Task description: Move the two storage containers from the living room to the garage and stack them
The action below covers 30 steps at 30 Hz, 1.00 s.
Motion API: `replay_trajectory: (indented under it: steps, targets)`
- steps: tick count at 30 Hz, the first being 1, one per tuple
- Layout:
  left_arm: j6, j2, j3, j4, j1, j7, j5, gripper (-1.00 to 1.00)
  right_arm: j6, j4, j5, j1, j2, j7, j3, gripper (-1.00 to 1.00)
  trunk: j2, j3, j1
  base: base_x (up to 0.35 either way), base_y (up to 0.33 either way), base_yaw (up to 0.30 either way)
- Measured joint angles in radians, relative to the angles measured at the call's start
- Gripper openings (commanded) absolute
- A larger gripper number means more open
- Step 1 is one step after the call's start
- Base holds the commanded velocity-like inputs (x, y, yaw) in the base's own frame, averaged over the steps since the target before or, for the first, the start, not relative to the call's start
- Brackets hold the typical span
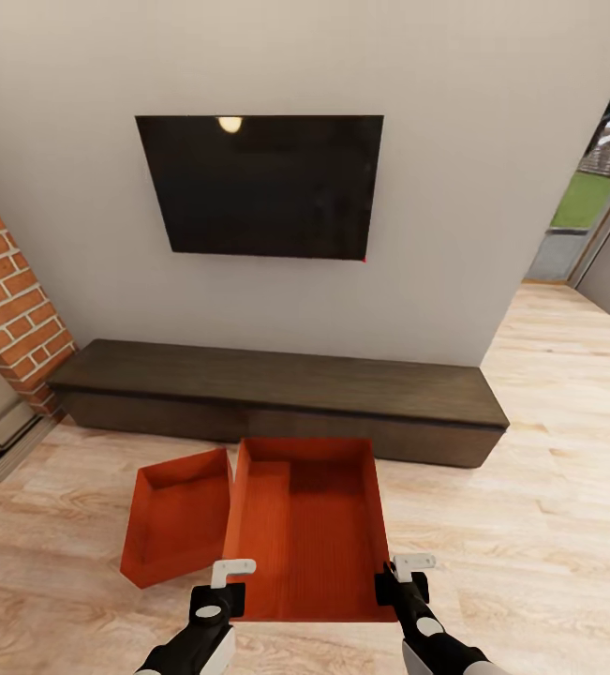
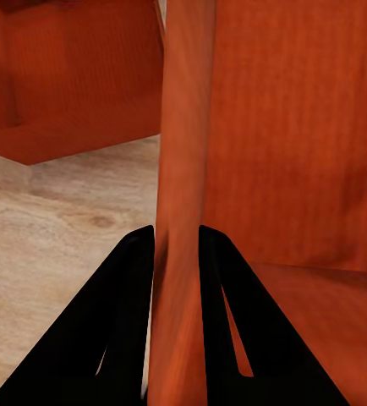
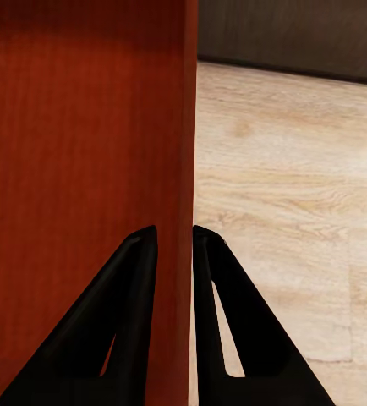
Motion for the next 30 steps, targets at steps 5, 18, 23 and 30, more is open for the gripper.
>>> replay_trajectory:
  steps: [5,18,23,30]
  targets:
    - [0.0,0.0,0.0,0.0,0.0,0.0,0.0,-1.0,0.0,0.0,0.0,0.0,0.0,0.0,0.0,-1.0,0.0,0.008,0.0,0.0,0.0,0.0]
    - [0.0,0.0,0.002,0.001,0.0,-0.001,-0.001,-1.0,0.002,0.0,0.0,0.0,0.0,0.0,0.001,-1.0,0.0,0.029,0.0,0.0,0.0,0.0]
    - [0.0,0.0,0.001,0.001,0.0,-0.001,0.0,-1.0,0.002,0.0,0.0,0.0,0.0,0.0,0.001,-1.0,0.0,0.037,0.0,0.0,0.0,0.0]
    - [0.001,0.0,0.001,0.001,0.0,-0.001,0.0,-1.0,0.002,0.0,0.0,0.0,0.0,0.0,0.0,-1.0,0.0,0.048,0.0,0.0,0.0,0.0]
